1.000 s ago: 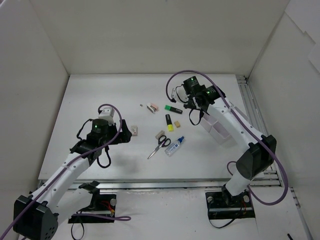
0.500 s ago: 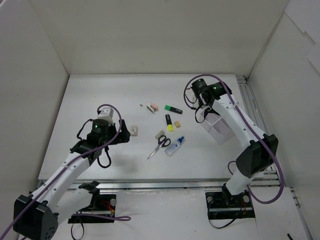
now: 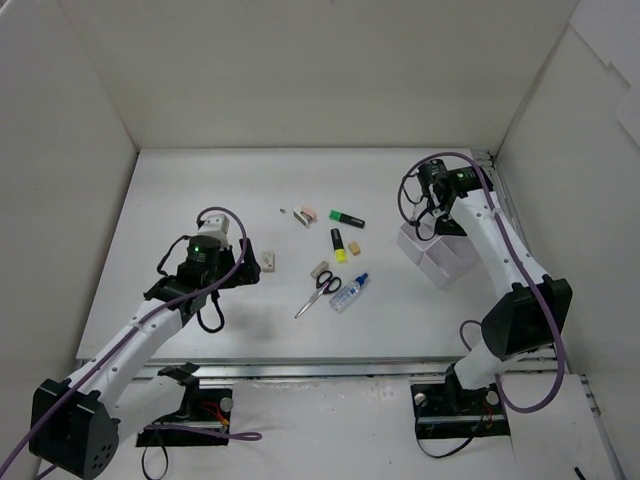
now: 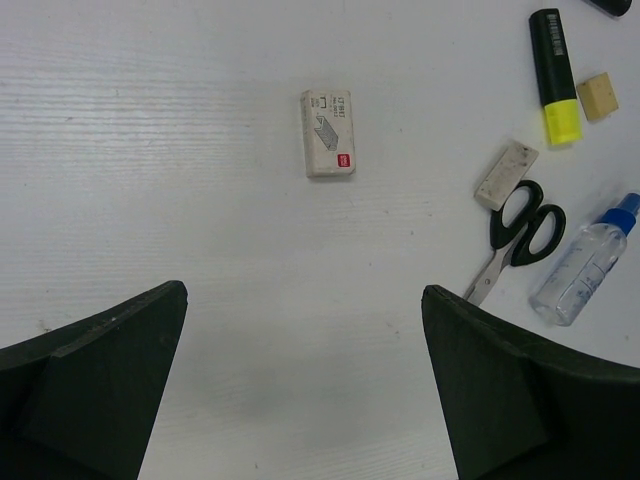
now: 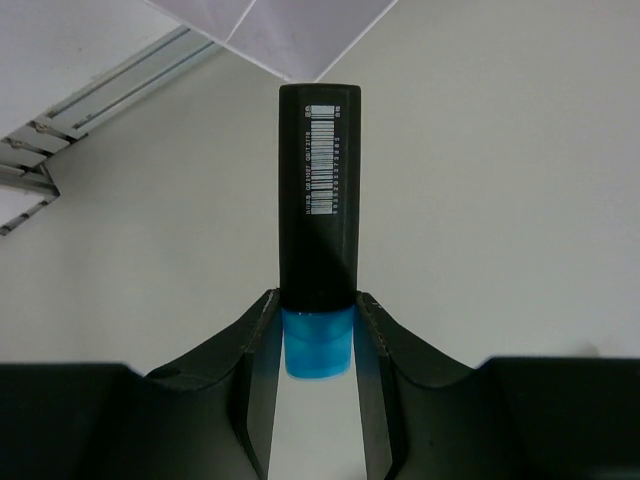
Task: Sort the stationery into containers
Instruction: Place the pen in the storage box.
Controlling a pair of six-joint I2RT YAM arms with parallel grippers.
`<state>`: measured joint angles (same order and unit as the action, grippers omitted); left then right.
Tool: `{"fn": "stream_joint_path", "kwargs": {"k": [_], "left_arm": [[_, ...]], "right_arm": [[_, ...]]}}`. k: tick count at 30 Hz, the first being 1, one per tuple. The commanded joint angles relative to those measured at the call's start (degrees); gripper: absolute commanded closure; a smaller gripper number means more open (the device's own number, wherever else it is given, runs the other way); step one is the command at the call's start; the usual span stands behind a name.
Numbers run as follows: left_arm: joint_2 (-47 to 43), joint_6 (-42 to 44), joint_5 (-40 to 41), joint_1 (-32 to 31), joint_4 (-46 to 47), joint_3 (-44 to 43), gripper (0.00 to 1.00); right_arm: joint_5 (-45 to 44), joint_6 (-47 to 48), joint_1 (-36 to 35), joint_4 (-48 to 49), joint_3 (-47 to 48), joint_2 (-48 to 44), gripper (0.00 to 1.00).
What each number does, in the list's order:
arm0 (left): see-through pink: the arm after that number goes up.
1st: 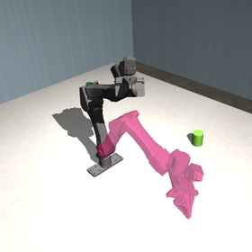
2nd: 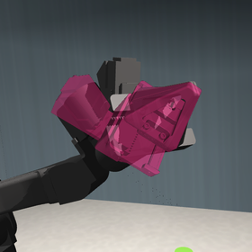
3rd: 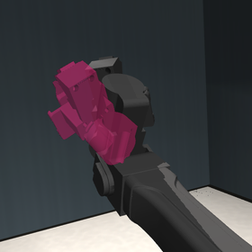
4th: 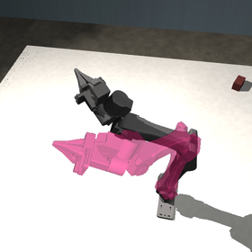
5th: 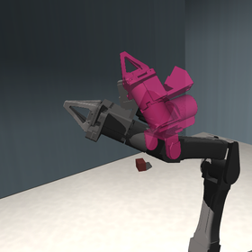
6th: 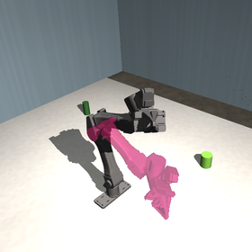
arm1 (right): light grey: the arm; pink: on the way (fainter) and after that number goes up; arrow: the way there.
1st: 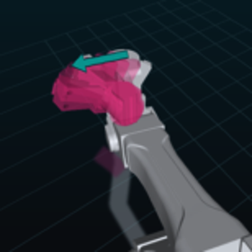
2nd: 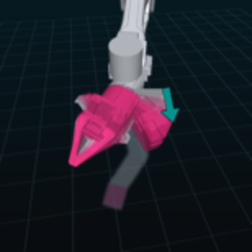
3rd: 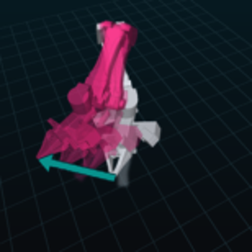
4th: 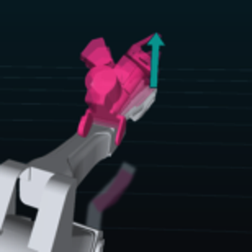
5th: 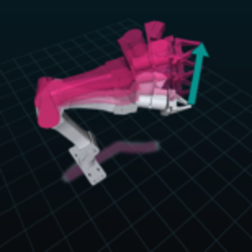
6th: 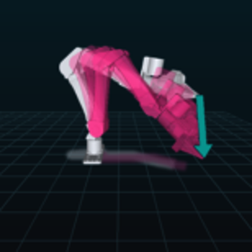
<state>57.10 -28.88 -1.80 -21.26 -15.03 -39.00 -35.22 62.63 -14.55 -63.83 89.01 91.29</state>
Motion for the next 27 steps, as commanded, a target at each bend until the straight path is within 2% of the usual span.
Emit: {"fn": "stream_joint_path", "kwargs": {"k": [1,4,8,14,20,27], "left_arm": [[0.29,-0.03,1.54,0.43,1.5,-4.67,0.01],[0.38,-0.03,5.84,0.43,-0.17,-6.78,0.0],[0.2,0.23,8.65,0.43,-0.44,-7.84,0.01],[1.52,0.41,9.71,0.43,0.35,-8.19,0.01],[2.31,-0.12,9.62,0.43,0.61,-8.02,0.01],[1.7,-0.73,10.41,0.43,0.0,-7.84,0.01]], "right_arm": [[-5.01,3.63,-0.04,-1.65,-2.43,0.81,0.97],[-11.26,4.34,0.3,-0.68,-1.75,4.93,0.98],[-10.3,5.04,1.19,-2.08,2.21,7.94,0.97],[-12.06,9.35,1.98,1.95,-1.82,8.03,0.97],[-12.68,16.37,3.56,10.48,-7.09,7.33,0.96],[-14.52,20.33,3.56,20.22,-10.52,8.55,0.94]]}}
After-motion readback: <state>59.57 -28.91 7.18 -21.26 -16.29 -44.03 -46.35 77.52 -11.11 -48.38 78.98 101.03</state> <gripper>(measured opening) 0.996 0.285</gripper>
